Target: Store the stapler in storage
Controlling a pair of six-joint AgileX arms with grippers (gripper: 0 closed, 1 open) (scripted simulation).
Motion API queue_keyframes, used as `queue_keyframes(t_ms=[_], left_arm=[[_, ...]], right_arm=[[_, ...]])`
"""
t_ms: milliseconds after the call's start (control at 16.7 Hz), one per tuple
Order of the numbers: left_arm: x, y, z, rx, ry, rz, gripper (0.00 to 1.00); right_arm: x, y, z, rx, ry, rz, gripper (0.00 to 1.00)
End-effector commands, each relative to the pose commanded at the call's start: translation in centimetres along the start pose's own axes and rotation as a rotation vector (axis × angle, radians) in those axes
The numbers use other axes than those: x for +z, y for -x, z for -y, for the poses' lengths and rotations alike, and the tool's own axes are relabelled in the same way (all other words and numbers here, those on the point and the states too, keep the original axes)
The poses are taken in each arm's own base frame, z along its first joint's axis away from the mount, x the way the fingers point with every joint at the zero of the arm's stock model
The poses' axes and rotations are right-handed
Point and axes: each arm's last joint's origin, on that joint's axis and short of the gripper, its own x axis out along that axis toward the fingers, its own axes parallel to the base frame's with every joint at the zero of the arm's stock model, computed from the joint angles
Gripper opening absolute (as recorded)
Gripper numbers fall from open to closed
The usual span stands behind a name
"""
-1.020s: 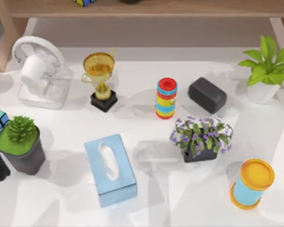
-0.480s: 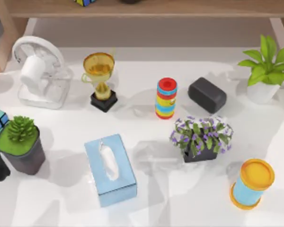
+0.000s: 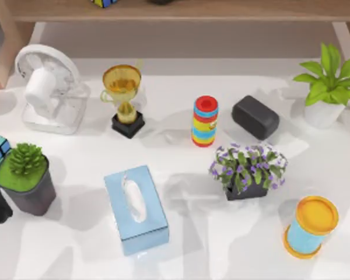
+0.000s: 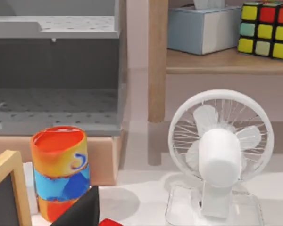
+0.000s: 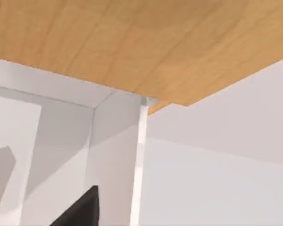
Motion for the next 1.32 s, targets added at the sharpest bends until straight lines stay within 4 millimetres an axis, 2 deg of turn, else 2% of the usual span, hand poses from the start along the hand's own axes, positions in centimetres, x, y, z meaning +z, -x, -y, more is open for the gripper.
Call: queue_keyframes(t_ms=[120, 300, 480, 600, 780, 960, 1140, 1320], left_arm=[[0.0, 0.0, 0.0, 0.000, 0.000, 0.000, 1.00], [0.0, 0.0, 0.0, 0.000, 0.000, 0.000, 1.00], [0.0, 0.0, 0.0, 0.000, 0.000, 0.000, 1.00], [0.0, 0.0, 0.0, 0.000, 0.000, 0.000, 1.00], [0.0, 0.0, 0.0, 0.000, 0.000, 0.000, 1.00], [0.0, 0.0, 0.0, 0.000, 0.000, 0.000, 1.00], [0.0, 0.0, 0.0, 0.000, 0.000, 0.000, 1.00], [0.0, 0.0, 0.0, 0.000, 0.000, 0.000, 1.00]], right_arm=[[-1.7, 1.4, 2.7, -0.149, 0.066, 0.105, 1.00], [-5.5, 2.8, 5.7, -0.373, 0.184, 0.213, 1.00], [-10.3, 3.3, 6.8, -0.556, 0.322, 0.269, 1.00], [-13.8, 2.9, 6.1, -0.637, 0.418, 0.288, 1.00], [-18.6, 2.0, 3.3, -0.696, 0.561, 0.313, 1.00], [-22.3, 1.2, -1.1, -0.693, 0.695, 0.359, 1.00], [-24.2, 1.0, -6.0, -0.654, 0.816, 0.443, 1.00], [-24.6, 1.1, -10.4, -0.603, 0.923, 0.559, 1.00]])
